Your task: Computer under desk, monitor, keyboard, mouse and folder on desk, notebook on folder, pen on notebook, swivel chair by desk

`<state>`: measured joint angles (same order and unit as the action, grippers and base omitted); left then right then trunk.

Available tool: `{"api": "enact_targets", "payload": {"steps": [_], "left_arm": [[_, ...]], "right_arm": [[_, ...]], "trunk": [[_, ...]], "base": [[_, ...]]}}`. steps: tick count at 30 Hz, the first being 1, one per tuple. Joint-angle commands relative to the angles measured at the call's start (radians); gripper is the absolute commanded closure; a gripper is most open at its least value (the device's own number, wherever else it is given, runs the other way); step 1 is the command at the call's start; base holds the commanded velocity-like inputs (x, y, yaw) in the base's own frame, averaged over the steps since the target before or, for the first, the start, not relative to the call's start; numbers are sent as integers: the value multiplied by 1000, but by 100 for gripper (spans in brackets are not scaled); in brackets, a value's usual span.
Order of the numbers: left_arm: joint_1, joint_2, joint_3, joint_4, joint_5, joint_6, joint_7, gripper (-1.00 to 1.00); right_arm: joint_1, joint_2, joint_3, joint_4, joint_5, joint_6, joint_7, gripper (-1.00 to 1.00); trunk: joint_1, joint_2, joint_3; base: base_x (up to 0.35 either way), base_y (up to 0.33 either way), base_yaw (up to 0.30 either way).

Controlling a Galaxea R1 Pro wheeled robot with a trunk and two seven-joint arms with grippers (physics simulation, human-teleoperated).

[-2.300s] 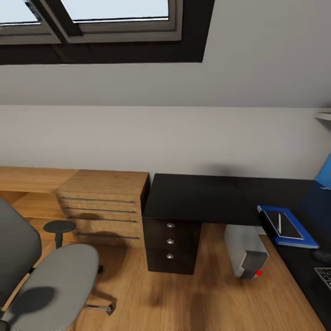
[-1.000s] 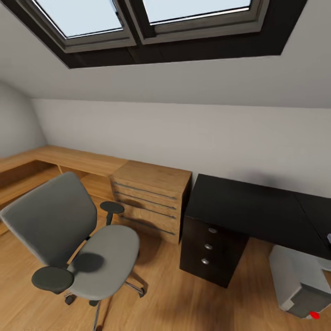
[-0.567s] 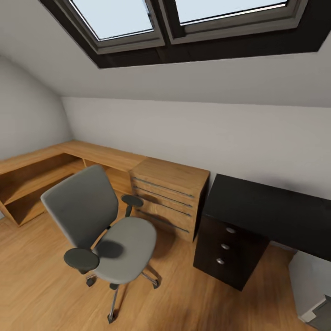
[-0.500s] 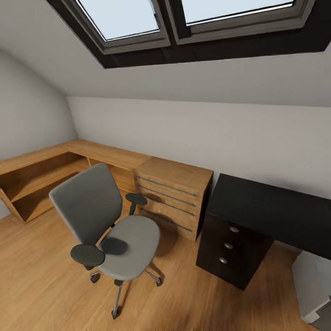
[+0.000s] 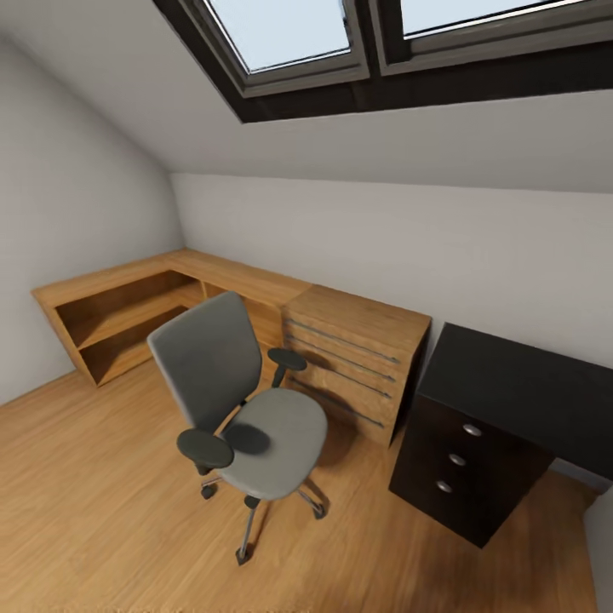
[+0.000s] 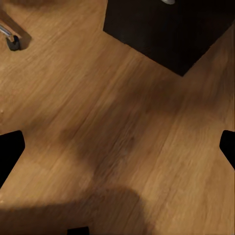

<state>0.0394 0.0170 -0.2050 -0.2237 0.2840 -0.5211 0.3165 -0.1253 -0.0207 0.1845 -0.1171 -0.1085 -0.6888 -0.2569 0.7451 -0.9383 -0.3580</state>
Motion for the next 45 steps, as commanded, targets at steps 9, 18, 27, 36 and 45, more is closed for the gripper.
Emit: {"api": "enact_targets", "payload": {"steps": [9, 18, 27, 36, 45], "left_arm": [[0, 7, -8, -2, 7, 1, 6, -100], [0, 8, -8, -2, 7, 1, 6, -100], [0, 7, -8, -2, 7, 1, 6, -100], [0, 7, -8, -2, 6, 1, 6, -100], [0, 6, -9, -2, 6, 0, 6, -100]], "right_arm": [[0, -5, 12, 6, -6, -3, 11, -100], [0, -7, 12, 7, -7, -3, 11, -100], [0, -7, 12, 7, -7, -3, 11, -100], [0, -7, 7, 4, -12, -11, 4, -100], [0, -6, 3, 6, -16, -88, 1, -100]], "trunk": [[0, -1, -12], [0, -1, -22], [0, -1, -33], [0, -1, -39], [0, -1, -29]], "base": [[0, 0, 194], [0, 0, 184], [0, 0, 179], [0, 0, 229], [0, 0, 115]]}}
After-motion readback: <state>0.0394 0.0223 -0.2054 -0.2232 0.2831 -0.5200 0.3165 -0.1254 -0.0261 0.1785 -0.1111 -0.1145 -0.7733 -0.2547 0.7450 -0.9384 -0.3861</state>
